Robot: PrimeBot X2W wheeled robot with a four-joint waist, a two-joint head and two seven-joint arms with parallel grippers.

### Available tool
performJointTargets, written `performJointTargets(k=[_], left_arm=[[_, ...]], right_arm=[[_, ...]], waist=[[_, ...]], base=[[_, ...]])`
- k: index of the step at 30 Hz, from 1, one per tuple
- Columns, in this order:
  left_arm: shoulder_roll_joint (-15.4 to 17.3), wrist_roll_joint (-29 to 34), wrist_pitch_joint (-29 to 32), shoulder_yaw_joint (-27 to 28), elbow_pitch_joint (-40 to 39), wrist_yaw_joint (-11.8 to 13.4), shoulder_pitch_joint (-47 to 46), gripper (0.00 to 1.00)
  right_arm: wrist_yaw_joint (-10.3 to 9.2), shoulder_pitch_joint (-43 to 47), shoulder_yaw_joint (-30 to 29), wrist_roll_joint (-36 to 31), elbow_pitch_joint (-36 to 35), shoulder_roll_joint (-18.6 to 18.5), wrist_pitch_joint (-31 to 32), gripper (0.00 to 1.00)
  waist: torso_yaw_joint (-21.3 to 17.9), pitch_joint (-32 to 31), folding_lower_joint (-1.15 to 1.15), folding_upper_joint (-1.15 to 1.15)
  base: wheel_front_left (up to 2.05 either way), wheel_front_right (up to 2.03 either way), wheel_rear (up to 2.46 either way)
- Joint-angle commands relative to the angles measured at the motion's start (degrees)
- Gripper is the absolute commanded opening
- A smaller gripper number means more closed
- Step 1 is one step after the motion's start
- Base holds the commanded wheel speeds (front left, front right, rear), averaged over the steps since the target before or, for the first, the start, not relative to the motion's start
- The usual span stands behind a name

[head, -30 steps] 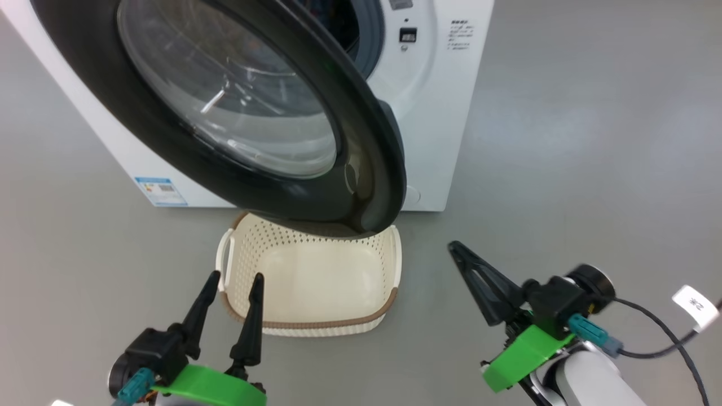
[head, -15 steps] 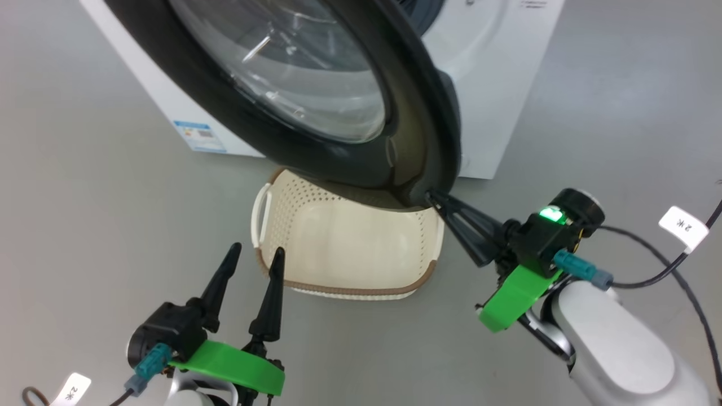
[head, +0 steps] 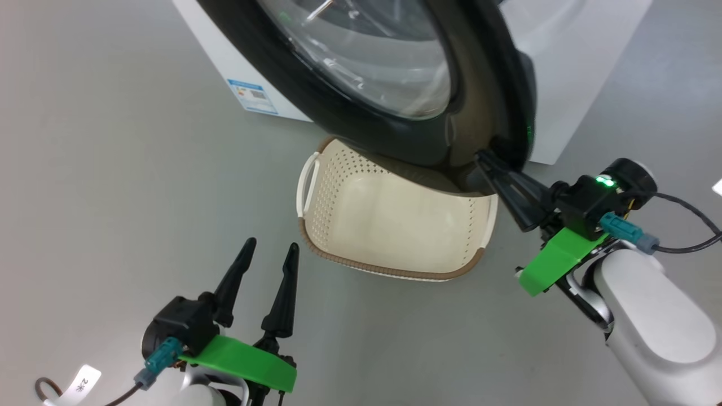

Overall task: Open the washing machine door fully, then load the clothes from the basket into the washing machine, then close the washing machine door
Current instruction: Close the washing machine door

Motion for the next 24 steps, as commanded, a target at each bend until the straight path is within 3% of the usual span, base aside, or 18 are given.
performJointTargets(k=[1, 24], left_arm=[[0.7, -0.6, -0.4, 1.6, -1.4, -0.2, -1.9, 1.00], [0.7, -2.9, -0.4, 0.0, -3.9, -0.2, -6.0, 1.00]], right_arm=[[0.08, -0.5, -0.4, -0.5, -0.9, -0.6, -0.7, 0.00], [0.08, -12.8, -10.6, -2.2, 2.8, -7.0, -0.7, 0.00]], waist=[[1.4, 1.2, 0.00, 0.00], [3.1, 10.6, 0.00, 0.00]], base=[[0.00, 0.00, 0.00], [0.00, 0.00, 0.00]])
